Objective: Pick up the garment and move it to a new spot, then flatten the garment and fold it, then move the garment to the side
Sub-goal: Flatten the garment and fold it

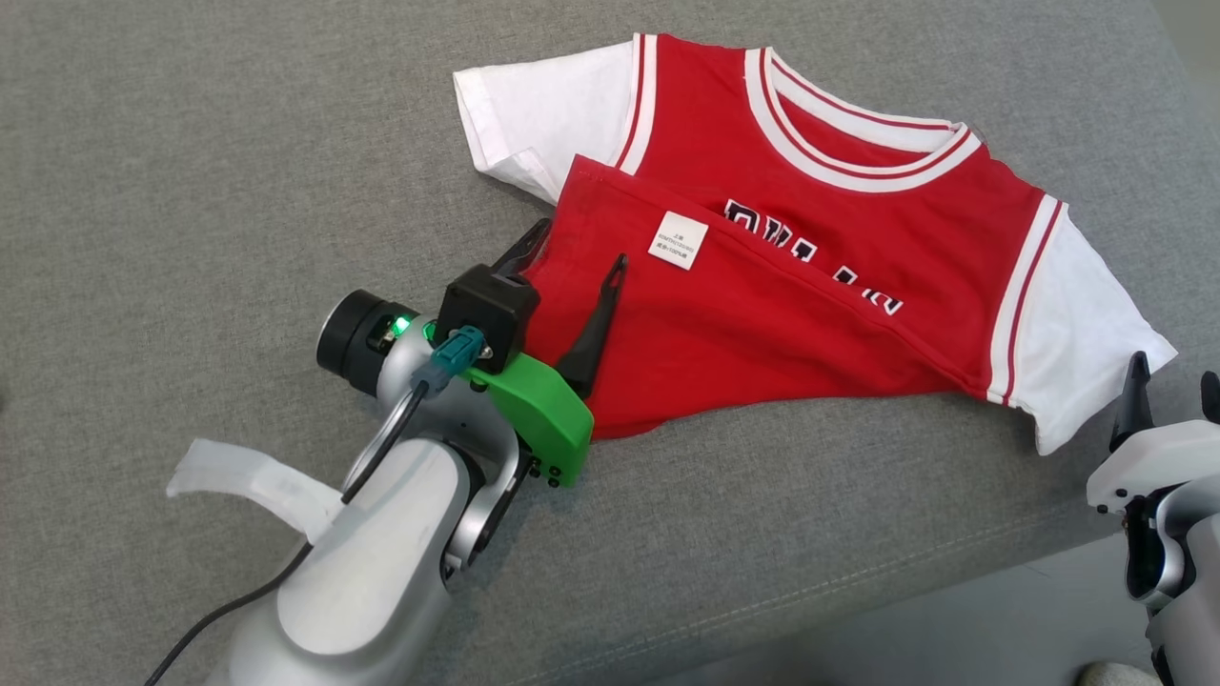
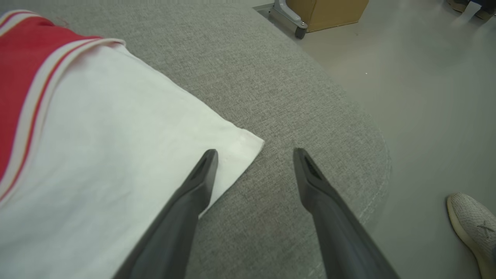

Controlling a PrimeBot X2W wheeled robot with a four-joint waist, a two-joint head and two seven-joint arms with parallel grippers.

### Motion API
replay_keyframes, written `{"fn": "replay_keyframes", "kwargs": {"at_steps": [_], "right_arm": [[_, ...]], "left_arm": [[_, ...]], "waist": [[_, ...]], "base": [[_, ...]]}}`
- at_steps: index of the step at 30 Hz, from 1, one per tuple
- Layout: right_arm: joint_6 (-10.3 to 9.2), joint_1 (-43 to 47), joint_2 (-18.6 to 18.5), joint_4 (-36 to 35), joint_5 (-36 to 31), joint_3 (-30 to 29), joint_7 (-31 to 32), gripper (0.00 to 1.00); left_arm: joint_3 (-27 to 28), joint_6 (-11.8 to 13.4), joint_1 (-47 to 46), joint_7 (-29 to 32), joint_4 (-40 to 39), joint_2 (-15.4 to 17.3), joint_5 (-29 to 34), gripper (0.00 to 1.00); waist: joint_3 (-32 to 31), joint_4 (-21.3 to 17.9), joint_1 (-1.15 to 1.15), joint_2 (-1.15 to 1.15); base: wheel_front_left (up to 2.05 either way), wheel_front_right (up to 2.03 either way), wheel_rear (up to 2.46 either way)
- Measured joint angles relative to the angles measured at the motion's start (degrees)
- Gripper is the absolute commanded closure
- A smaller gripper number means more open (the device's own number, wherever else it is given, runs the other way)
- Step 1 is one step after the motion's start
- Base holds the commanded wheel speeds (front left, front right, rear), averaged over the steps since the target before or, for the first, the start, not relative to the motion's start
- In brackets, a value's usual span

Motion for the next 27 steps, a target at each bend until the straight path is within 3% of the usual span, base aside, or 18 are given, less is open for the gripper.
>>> {"fn": "replay_keyframes", "kwargs": {"at_steps": [2, 3, 5, 7, 11, 12, 27], "right_arm": [[0.01, -0.42, 0.01, 0.19, 0.0, -0.13, -0.02, 0.0], [0.09, -0.55, 0.03, 0.34, 0.0, -0.13, -0.03, 0.08], [0.42, -0.93, 0.12, 0.76, 0.0, -0.16, -0.03, 0.51], [0.67, -1.47, 0.23, 1.11, 0.0, -0.21, -0.03, 0.57], [1.13, -1.75, 0.42, 1.89, -0.01, -0.29, -0.03, 0.87], [1.45, -1.83, 0.47, 2.07, -0.02, -0.29, -0.03, 1.0], [3.03, -3.95, 1.87, 2.89, -0.87, 0.04, -0.03, 1.0]], "left_arm": [[-0.11, -0.04, -0.01, 0.03, 0.4, 0.0, 0.02, 0.0], [-0.11, -0.04, -0.04, 0.22, 0.62, 0.0, 0.02, 0.0], [-0.11, -0.05, -0.23, 0.65, 0.97, 0.0, 0.02, 0.0], [-0.12, -0.07, -0.8, 0.88, 1.07, -0.01, 0.02, 0.0], [0.08, -0.63, -2.37, 1.3, 1.2, -0.12, -0.26, 0.0], [0.19, -0.77, -2.68, 1.53, 1.33, -0.21, -0.46, 0.0], [-0.18, -2.49, -8.36, 6.69, 6.88, -1.03, -2.76, 0.0]], "waist": [[0.01, -0.04, 0.0, 0.0], [0.02, -0.07, 0.0, 0.0], [0.02, -0.14, 0.0, 0.0], [0.02, -0.21, 0.0, 0.0], [0.02, -0.35, 0.0, 0.0], [0.03, -0.39, 0.0, 0.0], [0.95, -1.8, 0.0, 0.0]], "base": [[0.0, 0.0, 0.0], [0.0, 0.0, 0.0], [0.0, 0.0, 0.0], [0.0, 0.0, 0.0], [0.0, 0.0, 0.0], [0.0, 0.0, 0.0], [0.0, 0.0, 0.0]]}}
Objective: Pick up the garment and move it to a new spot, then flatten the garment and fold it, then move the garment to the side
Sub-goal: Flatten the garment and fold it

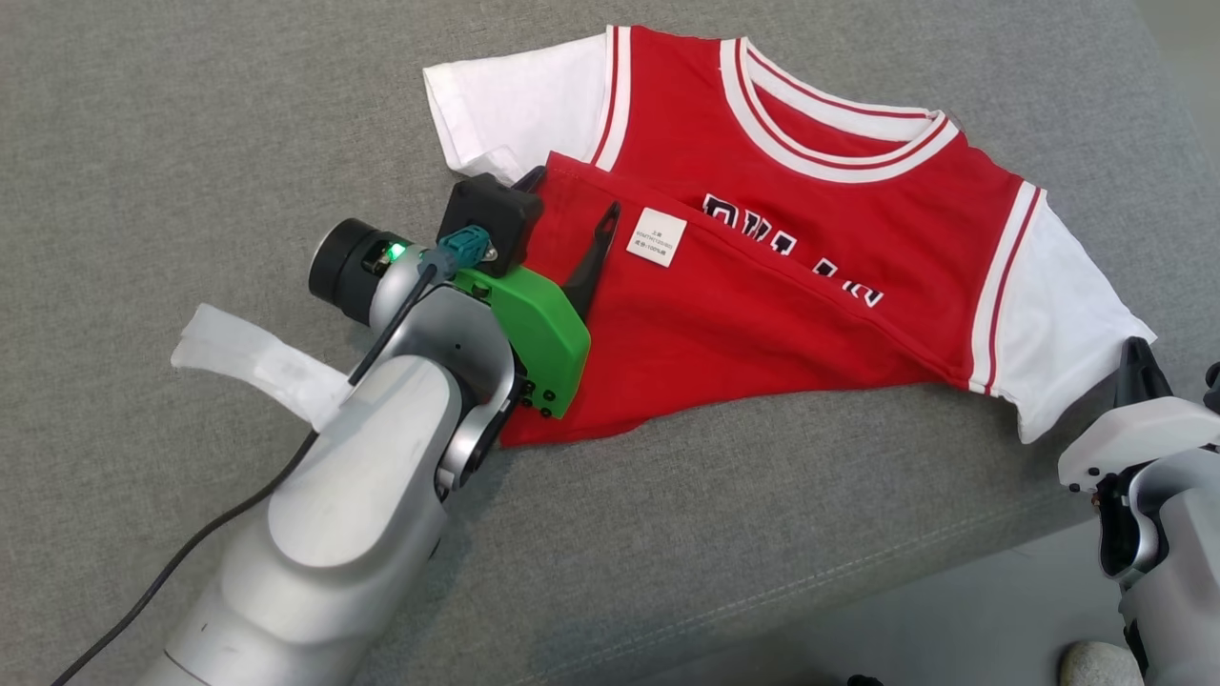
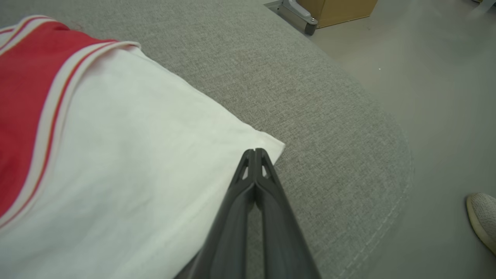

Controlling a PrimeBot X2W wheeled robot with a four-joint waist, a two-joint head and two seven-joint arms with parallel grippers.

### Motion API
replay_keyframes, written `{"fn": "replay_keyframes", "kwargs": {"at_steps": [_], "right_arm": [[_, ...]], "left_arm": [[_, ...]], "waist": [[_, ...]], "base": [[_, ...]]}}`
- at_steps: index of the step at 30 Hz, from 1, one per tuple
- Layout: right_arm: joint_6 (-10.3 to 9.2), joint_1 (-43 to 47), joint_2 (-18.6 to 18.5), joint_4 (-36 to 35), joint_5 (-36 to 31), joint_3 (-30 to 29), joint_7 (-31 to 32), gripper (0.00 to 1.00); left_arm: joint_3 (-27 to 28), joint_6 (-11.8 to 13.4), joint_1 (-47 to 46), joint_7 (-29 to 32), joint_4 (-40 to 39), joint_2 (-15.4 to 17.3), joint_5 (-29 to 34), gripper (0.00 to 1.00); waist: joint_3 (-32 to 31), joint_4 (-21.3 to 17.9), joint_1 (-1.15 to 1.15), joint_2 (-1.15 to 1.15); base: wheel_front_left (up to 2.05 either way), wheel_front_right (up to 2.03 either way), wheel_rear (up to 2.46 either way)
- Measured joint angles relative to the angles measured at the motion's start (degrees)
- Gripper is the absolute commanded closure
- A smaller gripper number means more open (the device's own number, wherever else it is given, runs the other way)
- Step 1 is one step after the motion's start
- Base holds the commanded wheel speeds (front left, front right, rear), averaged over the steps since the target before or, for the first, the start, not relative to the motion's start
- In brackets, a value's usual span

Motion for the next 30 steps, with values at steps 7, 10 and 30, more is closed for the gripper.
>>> {"fn": "replay_keyframes", "kwargs": {"at_steps": [7, 10, 30], "right_arm": [[0.52, -0.02, 0.64, 0.59, -0.41, -0.27, 0.0, 1.0], [0.64, -0.03, 1.08, 0.74, -0.63, -0.45, 0.0, 1.0], [1.53, -0.13, 1.51, 1.45, -2.58, -1.81, 0.0, 1.0]], "left_arm": [[0.08, -0.07, -1.61, 0.45, 1.85, -0.07, 0.0, 0.0], [0.08, -0.09, -1.93, 1.0, 2.6, -0.1, -0.01, 0.0], [-0.16, -0.09, -3.37, 0.7, 6.56, -0.33, -1.18, 0.4]], "waist": [[0.03, -0.48, 0.0, 0.0], [-0.03, -0.62, 0.0, 0.0], [-0.32, -1.02, 0.0, 0.0]], "base": [[0.0, 0.0, 0.0], [0.0, 0.0, 0.0], [0.0, 0.0, 0.0]]}}
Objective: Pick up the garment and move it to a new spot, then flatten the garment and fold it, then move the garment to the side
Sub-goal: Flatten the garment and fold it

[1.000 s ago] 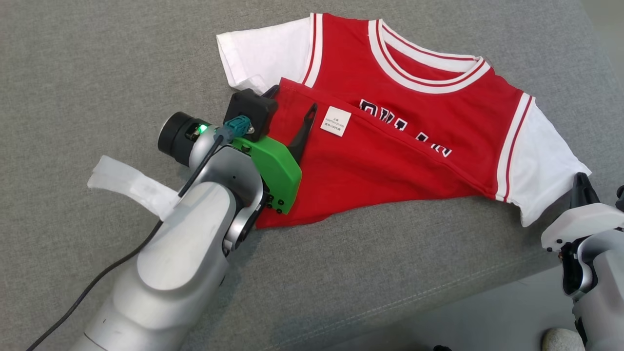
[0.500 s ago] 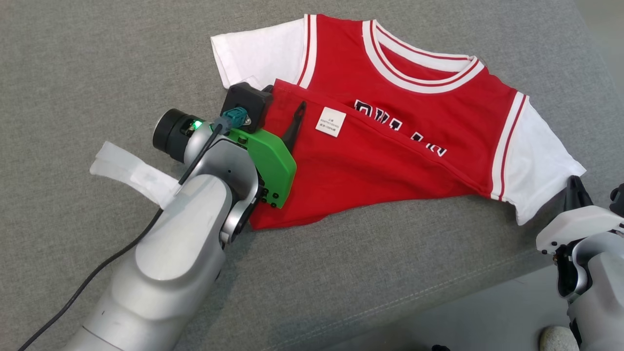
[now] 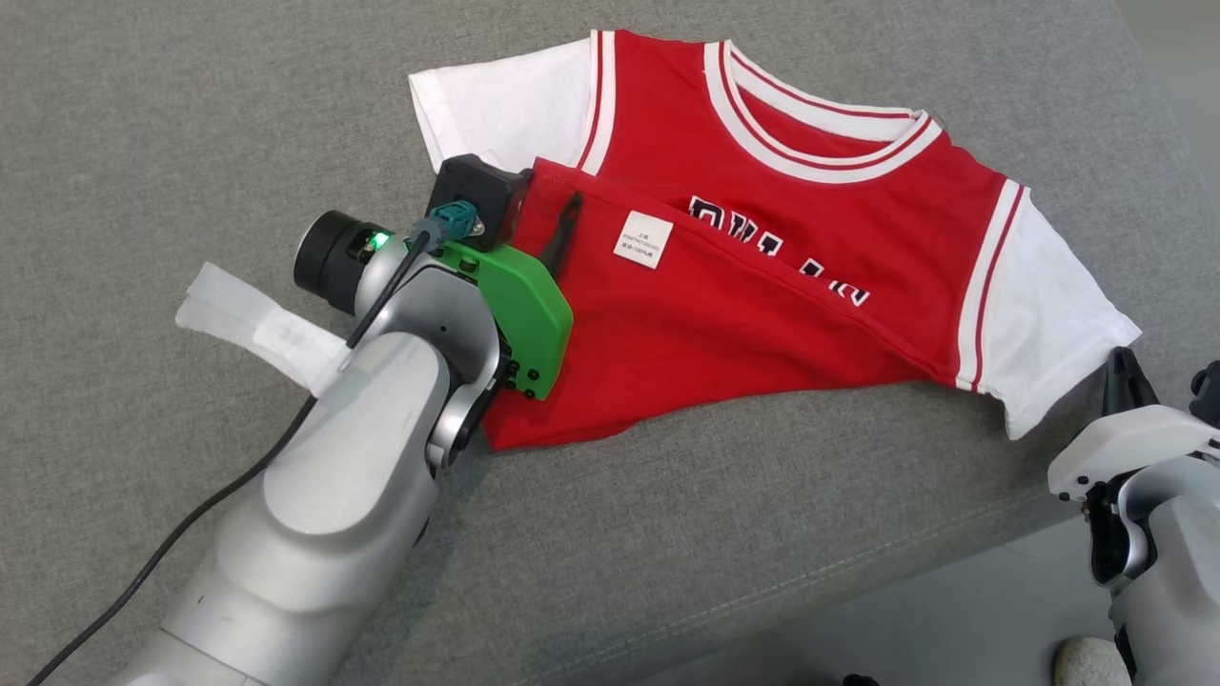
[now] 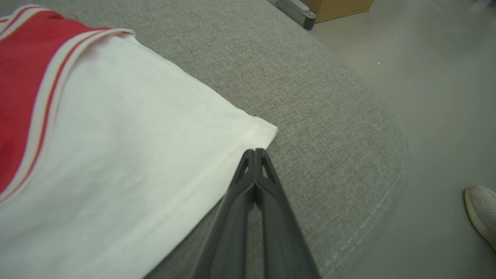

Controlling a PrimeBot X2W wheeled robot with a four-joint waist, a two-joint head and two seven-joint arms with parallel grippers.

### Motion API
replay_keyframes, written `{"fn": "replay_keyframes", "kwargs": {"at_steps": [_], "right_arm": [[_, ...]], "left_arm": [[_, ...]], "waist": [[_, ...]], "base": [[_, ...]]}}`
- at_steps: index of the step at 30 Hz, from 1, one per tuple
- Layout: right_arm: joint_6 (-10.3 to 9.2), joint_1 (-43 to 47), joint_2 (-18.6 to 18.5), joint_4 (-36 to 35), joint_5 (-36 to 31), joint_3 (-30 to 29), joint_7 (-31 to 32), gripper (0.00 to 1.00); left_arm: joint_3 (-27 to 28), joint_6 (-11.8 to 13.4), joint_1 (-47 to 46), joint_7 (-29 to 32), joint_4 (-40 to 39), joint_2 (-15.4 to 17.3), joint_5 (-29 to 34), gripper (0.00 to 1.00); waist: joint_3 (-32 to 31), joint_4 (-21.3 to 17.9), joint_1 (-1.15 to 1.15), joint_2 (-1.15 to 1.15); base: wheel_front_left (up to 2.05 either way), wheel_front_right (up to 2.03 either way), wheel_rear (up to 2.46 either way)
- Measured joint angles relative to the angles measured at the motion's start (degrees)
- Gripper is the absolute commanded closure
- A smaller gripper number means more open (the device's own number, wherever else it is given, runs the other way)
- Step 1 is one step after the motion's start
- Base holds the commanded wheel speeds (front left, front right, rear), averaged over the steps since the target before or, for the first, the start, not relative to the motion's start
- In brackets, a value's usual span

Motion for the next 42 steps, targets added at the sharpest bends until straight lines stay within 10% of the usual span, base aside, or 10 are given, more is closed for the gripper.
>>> {"fn": "replay_keyframes", "kwargs": {"at_steps": [9, 12, 19, 27, 40, 42], "right_arm": [[0.24, -0.01, 0.13, 0.37, -0.35, -0.67, 0.0, 1.0], [0.48, -0.01, 0.13, 0.37, -0.7, -0.91, 0.0, 1.0], [2.14, -1.2, -1.18, -3.69, -1.48, -1.41, 0.0, 1.0], [8.57, -13.79, -4.6, -17.37, 3.33, -5.35, -0.04, 1.0], [9.24, -11.05, -14.19, -24.77, 11.8, -10.23, 5.06, 1.0], [9.33, -6.83, -12.73, -23.6, 11.06, -7.53, 7.06, 0.58]], "left_arm": [[-0.31, -0.01, -0.01, -0.52, 1.3, -0.03, -0.46, 0.58], [-0.53, -0.47, -0.01, -1.02, 2.05, -0.04, -0.96, 1.0], [-0.57, -1.59, -0.01, -3.31, 1.68, -0.15, -2.97, 1.0], [5.57, -3.12, -5.28, -5.3, -5.48, 0.76, -6.16, 1.0], [16.45, -3.1, -6.08, -0.09, -20.05, 7.49, -16.81, 1.0], [16.41, -3.03, -4.42, 1.99, -20.53, 7.8, -17.78, 1.0]], "waist": [[-0.3, -0.04, 0.0, 0.0], [-0.45, -0.06, 0.0, 0.0], [-1.43, 0.6, 0.0, 0.0], [-4.44, 2.19, 0.0, 0.0], [-12.19, 5.58, 0.0, 0.0], [-12.96, 6.4, 0.0, 0.0]], "base": [[0.0, 0.0, 0.0], [0.0, 0.0, 0.0], [0.0, 0.0, 0.0], [0.0, 0.0, 0.0], [0.0, 0.0, 0.0], [0.0, 0.0, 0.0]]}}
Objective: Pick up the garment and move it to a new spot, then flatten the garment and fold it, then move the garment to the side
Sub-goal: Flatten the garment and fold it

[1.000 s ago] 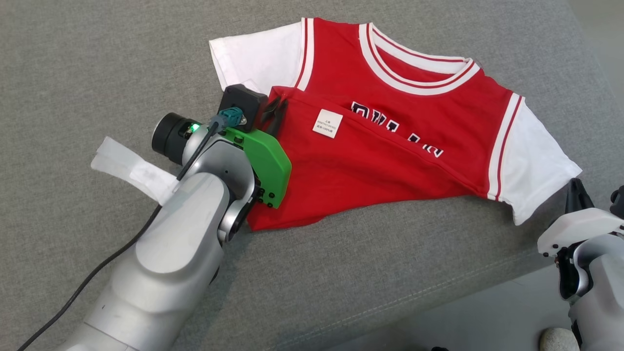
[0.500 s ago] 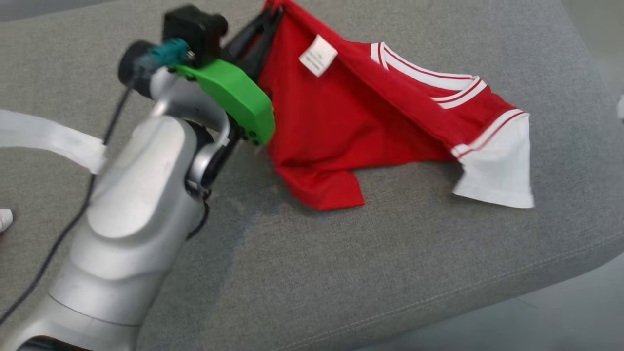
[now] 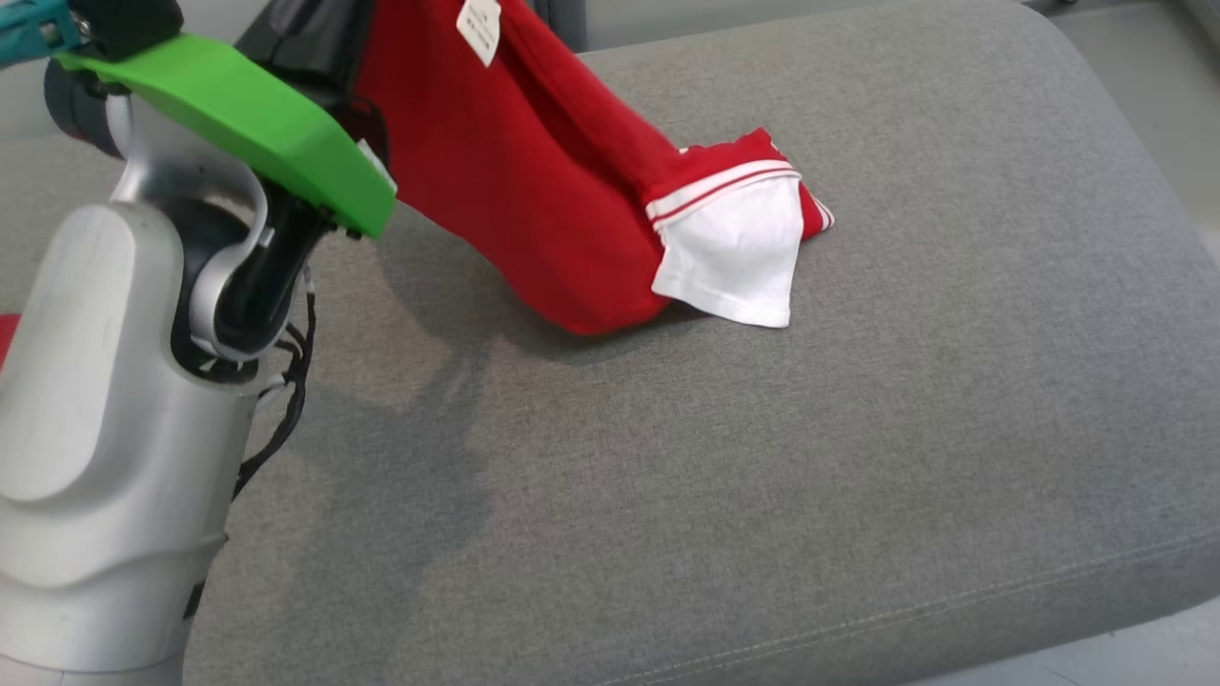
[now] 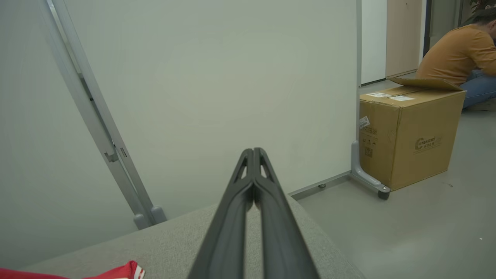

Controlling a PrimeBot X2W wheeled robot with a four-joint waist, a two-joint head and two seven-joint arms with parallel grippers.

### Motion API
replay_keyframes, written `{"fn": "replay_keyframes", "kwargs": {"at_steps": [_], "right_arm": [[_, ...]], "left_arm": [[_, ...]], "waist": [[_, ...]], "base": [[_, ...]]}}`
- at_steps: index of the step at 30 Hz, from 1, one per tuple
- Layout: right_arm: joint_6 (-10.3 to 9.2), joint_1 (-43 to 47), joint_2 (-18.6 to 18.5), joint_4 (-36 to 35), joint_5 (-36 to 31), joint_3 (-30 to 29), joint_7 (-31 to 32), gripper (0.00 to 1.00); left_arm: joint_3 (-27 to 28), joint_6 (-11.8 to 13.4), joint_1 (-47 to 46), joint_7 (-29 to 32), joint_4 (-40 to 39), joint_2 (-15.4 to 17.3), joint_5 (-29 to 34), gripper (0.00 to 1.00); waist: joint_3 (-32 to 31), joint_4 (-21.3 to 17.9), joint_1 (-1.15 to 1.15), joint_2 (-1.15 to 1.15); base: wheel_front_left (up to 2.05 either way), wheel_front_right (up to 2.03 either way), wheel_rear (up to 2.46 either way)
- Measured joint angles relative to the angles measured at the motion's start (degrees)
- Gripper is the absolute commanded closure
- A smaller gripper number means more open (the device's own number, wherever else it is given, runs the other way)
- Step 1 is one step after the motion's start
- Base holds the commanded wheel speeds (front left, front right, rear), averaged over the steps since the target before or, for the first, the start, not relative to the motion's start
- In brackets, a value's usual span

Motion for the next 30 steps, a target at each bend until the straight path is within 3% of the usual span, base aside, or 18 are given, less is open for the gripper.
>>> {"fn": "replay_keyframes", "kwargs": {"at_steps": [1, 6, 16, 23, 30], "right_arm": [[0.07, 3.77, 1.55, 0.09, -1.1, 2.42, 0.87, 0.0], [0.24, 6.19, 4.0, -3.27, -2.74, 8.12, 0.81, 0.0], [0.25, 9.62, 8.96, -4.44, -4.79, 19.29, 1.1, 0.0], [0.3, 9.58, 11.8, 3.08, -7.58, 22.94, 1.09, 0.0], [-0.34, 7.5, 14.27, 10.06, -7.89, 22.58, 1.0, 0.0]], "left_arm": [[-0.07, 0.47, 2.12, 1.81, -0.69, 0.32, -0.92, 1.0], [0.46, 2.38, 4.01, 5.19, -4.19, 2.8, -1.44, 1.0], [0.25, 4.59, 4.64, 10.27, -11.81, 3.27, -1.82, 1.0], [-0.93, 5.14, 4.64, 12.57, -15.53, 3.08, -1.83, 1.0], [-1.77, 5.93, 4.64, 14.16, -18.02, 2.97, -1.82, 1.0]], "waist": [[-0.55, 0.8, 0.0, 0.0], [-0.86, 2.01, 0.0, 0.0], [1.67, 3.2, 0.0, 0.0], [3.84, 5.1, 0.0, 0.0], [5.61, 7.43, 0.0, 0.0]], "base": [[0.0, 0.0, 0.0], [0.0, 0.0, 0.0], [0.0, 0.0, 0.0], [0.0, 0.0, 0.0], [0.0, 0.0, 0.0]]}}
